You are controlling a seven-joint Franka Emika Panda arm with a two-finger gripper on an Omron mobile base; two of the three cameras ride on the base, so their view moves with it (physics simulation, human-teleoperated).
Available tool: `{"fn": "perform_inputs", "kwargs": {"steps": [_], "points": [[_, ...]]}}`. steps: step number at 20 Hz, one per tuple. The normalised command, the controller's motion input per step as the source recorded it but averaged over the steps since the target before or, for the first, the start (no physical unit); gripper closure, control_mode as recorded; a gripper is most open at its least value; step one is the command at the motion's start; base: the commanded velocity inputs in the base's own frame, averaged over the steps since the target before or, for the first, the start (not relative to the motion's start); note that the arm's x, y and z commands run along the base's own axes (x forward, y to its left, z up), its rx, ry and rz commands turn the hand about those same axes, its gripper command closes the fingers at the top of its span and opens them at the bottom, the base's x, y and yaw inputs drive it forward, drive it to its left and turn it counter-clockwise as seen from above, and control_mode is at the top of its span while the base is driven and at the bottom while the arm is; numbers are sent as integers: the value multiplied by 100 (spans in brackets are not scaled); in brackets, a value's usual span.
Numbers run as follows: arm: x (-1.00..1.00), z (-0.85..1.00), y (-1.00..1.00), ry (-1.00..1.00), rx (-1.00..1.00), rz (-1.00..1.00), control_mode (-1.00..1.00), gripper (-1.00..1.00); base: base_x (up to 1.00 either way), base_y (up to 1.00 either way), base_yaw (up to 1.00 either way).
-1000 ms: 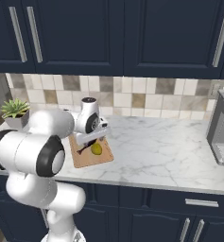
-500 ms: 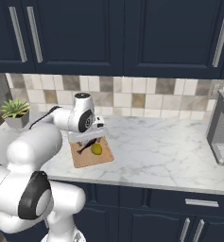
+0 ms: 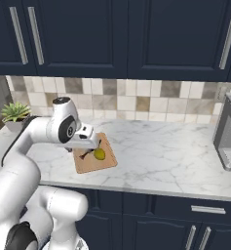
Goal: Retrieve a lemon from the fridge and place it on the cutting board with the fish.
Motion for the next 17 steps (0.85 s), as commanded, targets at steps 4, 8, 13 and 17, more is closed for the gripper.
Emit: {"fn": "perform_inputs", "kwargs": {"steps": [4, 8, 13, 17], "points": [[-37, 70, 13, -18, 0, -27, -100, -100, 0, 0, 0], [-23, 61, 0, -10, 0, -10, -100, -100, 0, 0, 0], [-11, 56, -12, 1, 6, 2, -100, -100, 0, 0, 0], [0, 46, -10, 10, 8, 6, -100, -100, 0, 0, 0]]}}
